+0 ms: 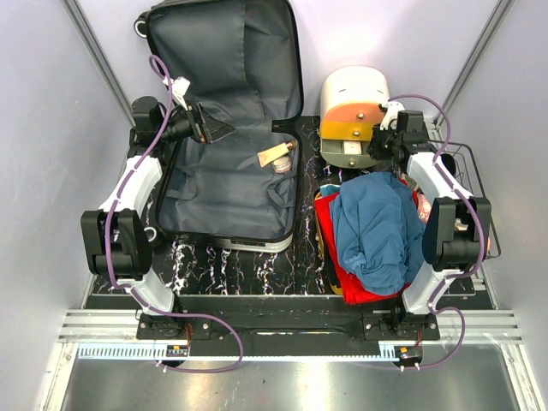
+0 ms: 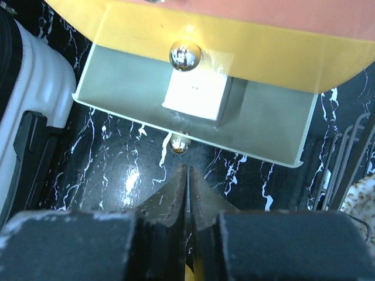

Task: Open, take out, and arrange the luggage

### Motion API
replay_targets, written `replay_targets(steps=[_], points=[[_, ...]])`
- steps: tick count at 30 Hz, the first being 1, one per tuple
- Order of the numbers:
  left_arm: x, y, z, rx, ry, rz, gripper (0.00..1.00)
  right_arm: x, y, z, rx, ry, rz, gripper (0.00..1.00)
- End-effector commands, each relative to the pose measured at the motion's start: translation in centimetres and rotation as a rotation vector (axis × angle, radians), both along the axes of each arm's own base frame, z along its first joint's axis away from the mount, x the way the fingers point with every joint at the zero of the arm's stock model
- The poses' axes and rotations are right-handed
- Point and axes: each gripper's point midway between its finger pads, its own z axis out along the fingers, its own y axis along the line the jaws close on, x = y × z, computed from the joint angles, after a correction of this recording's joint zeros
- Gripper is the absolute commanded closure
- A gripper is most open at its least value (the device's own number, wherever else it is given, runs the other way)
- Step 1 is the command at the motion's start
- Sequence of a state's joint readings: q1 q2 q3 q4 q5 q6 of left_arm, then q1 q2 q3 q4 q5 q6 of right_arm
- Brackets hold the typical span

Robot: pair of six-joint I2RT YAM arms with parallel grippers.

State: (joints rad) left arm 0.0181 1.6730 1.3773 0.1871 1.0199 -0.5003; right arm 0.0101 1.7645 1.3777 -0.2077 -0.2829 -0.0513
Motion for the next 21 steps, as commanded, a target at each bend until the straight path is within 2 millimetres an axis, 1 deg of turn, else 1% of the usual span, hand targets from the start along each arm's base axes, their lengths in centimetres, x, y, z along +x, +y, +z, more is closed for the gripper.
replay_targets(steps=[1, 2, 4, 5, 7, 8, 9, 10, 11, 13, 14, 15, 16, 17, 18, 19, 20, 21], points=[[-0.1, 0.3, 1.4, 0.013, -0.067, 0.010, 0.01, 0.0, -0.3, -0.4, -0.037, 0.010, 0.032, 0.89], [-0.1, 0.2, 1.3, 0.012, -0.064, 0.007, 0.01, 0.2, -0.4, -1.3, -0.043, 0.027, 0.029, 0.89], [0.1, 0.2, 1.3, 0.012, -0.060, 0.008, 0.01, 0.7, -0.5, -1.5, -0.046, 0.033, 0.022, 0.90], [0.2, 0.3, 1.4, 0.014, -0.064, 0.011, 0.01, 0.8, -0.5, -2.4, -0.046, 0.054, 0.023, 0.91], [0.2, 0.3, 1.4, 0.015, -0.062, 0.010, 0.01, 1.4, -0.5, -2.5, -0.046, 0.056, 0.023, 0.93], [0.3, 0.3, 1.4, 0.017, -0.063, 0.012, 0.01, 1.5, -0.4, -3.3, -0.045, 0.070, 0.026, 0.93], [0.3, 0.3, 1.4, 0.018, -0.060, 0.014, 0.01, 1.8, -0.5, -3.4, -0.049, 0.069, 0.029, 0.94], [0.4, 0.3, 1.4, 0.019, -0.059, 0.015, 0.01, 1.9, -0.5, -3.5, -0.051, 0.070, 0.029, 0.94], [0.4, 0.3, 1.3, 0.021, -0.060, 0.017, 0.01, 2.1, -0.5, -4.1, -0.054, 0.080, 0.030, 0.94], [0.5, 0.4, 1.2, 0.024, -0.058, 0.021, 0.01, 2.6, -0.8, -4.3, -0.064, 0.073, 0.022, 0.93], [0.6, 0.5, 1.3, 0.026, -0.059, 0.025, 0.01, 3.2, -0.8, -4.1, -0.069, 0.043, 0.018, 0.91], [0.6, 0.4, 1.2, 0.027, -0.055, 0.024, 0.01, 3.4, -0.8, -4.4, -0.071, 0.031, 0.020, 0.90], [0.6, 0.4, 1.1, 0.028, -0.054, 0.024, 0.01, 3.7, -0.8, -4.2, -0.075, 0.001, 0.027, 0.87], [0.7, 0.5, 1.0, 0.030, -0.048, 0.028, 0.01, 4.9, -0.8, -2.8, -0.083, -0.090, 0.031, 0.85], [0.8, 0.5, 1.0, 0.032, -0.049, 0.026, 0.01, 4.9, -0.8, -3.3, -0.091, -0.120, 0.037, 0.83], [0.9, 0.5, 0.8, 0.037, -0.049, 0.027, 0.01, 5.2, -0.8, -3.0, -0.101, -0.165, 0.041, 0.83], [0.9, 0.6, 0.6, 0.039, -0.036, 0.028, 0.01, 5.8, -1.0, -2.4, -0.123, -0.250, 0.043, 0.82], [1.0, 0.6, 0.9, 0.044, -0.044, 0.029, 0.01, 6.1, -1.1, -2.1, -0.135, -0.292, 0.039, 0.81]])
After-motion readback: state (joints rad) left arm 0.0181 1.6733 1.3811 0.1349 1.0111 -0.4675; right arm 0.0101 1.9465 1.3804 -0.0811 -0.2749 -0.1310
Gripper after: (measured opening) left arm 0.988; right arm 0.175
